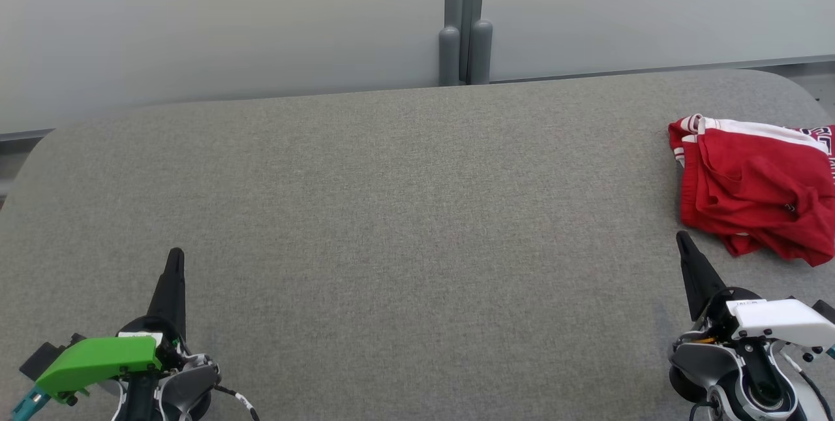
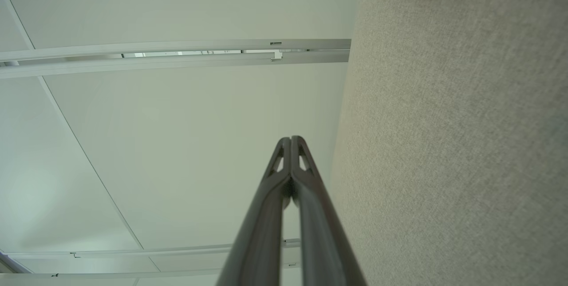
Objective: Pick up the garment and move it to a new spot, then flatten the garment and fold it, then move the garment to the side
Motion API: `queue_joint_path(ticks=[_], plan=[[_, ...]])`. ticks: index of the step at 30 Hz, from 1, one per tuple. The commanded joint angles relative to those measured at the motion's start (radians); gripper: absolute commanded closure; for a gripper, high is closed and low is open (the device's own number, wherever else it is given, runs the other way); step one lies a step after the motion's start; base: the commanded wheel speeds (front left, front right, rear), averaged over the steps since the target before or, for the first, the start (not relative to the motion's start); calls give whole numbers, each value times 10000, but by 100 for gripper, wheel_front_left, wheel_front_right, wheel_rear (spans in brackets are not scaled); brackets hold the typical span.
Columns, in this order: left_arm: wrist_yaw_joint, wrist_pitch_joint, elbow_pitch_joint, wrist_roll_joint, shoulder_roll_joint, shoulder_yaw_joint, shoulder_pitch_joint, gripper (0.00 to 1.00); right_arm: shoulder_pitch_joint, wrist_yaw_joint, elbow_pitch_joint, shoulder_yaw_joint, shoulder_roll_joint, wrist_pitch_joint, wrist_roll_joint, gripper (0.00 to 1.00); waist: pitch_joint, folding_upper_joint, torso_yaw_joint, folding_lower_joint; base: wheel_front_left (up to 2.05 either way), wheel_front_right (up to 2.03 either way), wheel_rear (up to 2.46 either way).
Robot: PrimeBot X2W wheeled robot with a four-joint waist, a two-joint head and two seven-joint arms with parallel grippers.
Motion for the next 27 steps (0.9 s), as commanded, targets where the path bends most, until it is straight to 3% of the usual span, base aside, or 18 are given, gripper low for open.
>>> queue_joint_path(ticks=[1,27], plan=[[-60,-3,-31,-4,0,38,-103,100,-53,7,16,-3,-51,24,63,100,0,64,1,0,0,0,0],[-58,-5,-31,-6,2,36,-102,100,-52,7,15,-2,-51,22,64,100,0,64,1,0,0,0,0]])
